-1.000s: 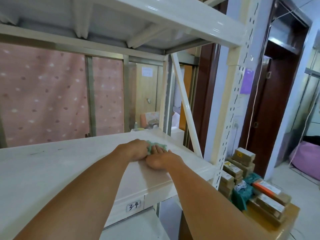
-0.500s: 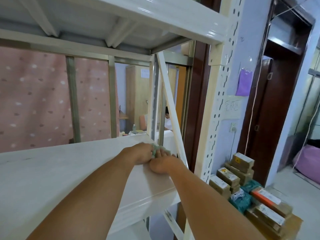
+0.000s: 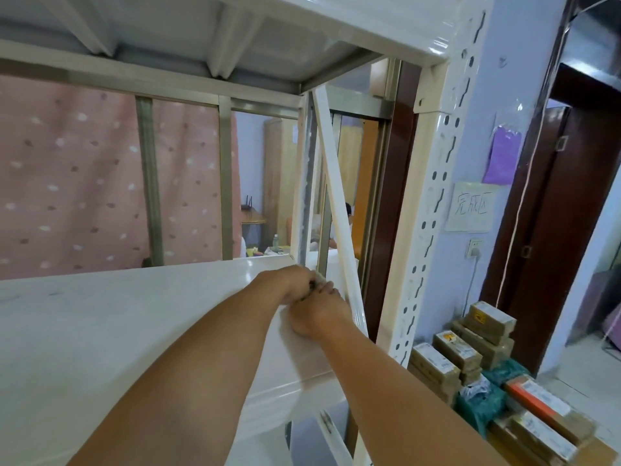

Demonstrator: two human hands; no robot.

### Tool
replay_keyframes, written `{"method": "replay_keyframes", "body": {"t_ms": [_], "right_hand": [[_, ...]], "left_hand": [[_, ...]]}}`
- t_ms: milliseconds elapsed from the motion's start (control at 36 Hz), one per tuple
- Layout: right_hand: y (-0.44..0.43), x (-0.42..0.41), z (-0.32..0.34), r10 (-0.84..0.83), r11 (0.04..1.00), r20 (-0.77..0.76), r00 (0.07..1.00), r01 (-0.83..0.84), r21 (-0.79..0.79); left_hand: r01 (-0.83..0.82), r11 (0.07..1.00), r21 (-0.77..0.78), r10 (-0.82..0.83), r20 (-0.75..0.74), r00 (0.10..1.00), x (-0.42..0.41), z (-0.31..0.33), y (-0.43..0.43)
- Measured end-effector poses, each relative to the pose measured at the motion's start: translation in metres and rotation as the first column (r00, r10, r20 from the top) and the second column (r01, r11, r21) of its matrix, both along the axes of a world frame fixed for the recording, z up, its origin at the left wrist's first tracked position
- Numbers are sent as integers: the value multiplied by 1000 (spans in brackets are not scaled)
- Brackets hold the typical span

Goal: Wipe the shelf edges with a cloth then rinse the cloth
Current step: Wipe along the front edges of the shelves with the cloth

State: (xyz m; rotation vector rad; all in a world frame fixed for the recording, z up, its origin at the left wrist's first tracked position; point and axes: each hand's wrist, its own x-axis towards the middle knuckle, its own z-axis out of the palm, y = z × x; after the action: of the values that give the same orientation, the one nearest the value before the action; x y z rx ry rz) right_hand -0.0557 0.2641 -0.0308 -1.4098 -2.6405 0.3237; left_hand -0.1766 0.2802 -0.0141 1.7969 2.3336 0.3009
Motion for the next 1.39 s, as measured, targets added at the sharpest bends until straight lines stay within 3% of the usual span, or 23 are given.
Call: {"method": "replay_keyframes", "body": {"t_ms": [222, 361, 528, 667, 806, 944, 1028, 1083, 1194, 1389], "right_hand": [[6, -6, 7, 27, 998, 31, 999, -26, -57], [22, -15, 0, -19, 991, -110, 994, 4, -137], [33, -22, 7, 41, 997, -212, 976, -55, -61], [47, -36, 13, 127, 992, -273, 954, -125, 25], [67, -41, 20, 92, 996, -345, 934, -86, 35], [80, -61, 8, 72, 997, -358, 931, -62, 38], [92, -71, -4, 87, 989, -326, 941, -43, 142], [98, -76, -8, 187, 969, -270, 944, -131, 211], [106, -82, -1, 346, 938, -185, 920, -340, 67], [99, -87, 9, 372, 923, -146, 917, -381, -44]], "left_hand": [[38, 999, 3, -38, -3, 999, 0, 2, 10], [-5, 991, 133, 13, -61, 998, -2, -3, 12], [-119, 958, 261, 134, -41, 990, -8, 0, 14], [-155, 957, 246, 189, -124, 974, -25, 10, 19], [-184, 934, 307, 237, -143, 961, -33, 9, 14], [-251, 903, 349, 303, -105, 947, -40, 3, 11], [-286, 885, 368, 338, -86, 937, -47, 4, 6], [-278, 889, 364, 324, -71, 943, -55, 3, 3], [-279, 876, 393, 331, -68, 941, -58, 5, -2], [-316, 857, 407, 413, -179, 893, -58, 3, -16]]}}
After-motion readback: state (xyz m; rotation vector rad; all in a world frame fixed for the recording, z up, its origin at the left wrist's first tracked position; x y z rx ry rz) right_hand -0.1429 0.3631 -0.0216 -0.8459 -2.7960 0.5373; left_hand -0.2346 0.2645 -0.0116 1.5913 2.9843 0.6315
